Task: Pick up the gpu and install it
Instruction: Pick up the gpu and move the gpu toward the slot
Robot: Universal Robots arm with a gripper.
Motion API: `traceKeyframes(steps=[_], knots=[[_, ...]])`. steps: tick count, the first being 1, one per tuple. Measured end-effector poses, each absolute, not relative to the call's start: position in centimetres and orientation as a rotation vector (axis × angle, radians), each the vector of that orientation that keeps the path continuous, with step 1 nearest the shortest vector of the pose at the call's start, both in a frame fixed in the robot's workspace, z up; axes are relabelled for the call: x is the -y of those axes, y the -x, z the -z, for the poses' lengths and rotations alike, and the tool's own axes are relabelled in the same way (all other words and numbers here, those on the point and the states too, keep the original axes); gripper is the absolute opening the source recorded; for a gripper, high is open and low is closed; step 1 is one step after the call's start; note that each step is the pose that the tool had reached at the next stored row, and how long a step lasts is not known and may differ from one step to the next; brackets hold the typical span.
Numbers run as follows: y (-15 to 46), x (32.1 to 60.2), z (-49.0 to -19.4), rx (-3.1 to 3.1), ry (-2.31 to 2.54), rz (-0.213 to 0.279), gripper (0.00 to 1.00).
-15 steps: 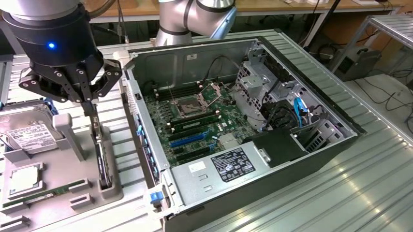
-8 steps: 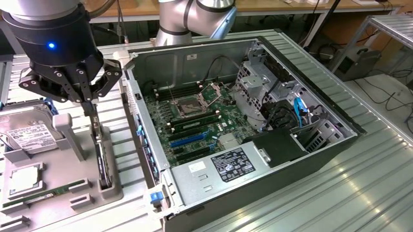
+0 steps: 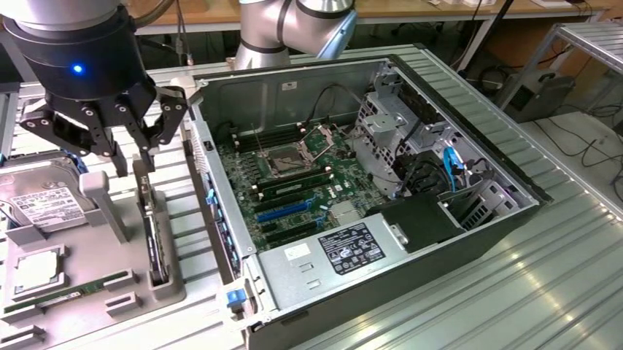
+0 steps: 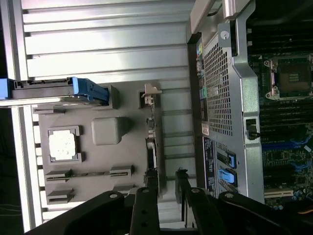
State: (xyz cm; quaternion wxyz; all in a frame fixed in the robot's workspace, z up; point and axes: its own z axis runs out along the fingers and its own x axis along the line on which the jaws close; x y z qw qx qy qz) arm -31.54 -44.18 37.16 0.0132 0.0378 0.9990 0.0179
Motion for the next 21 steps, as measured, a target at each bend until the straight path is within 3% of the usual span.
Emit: traceKeyframes(steps=[1, 2, 21], knots=[[31.5, 44.2, -37.1, -3.112, -0.118, -0.055, 0.29], [31.6, 44.2, -36.9, -3.112, -0.118, -0.054, 0.36], [32.1, 46.1, -32.6, -3.123, -0.118, -0.053, 0.36]])
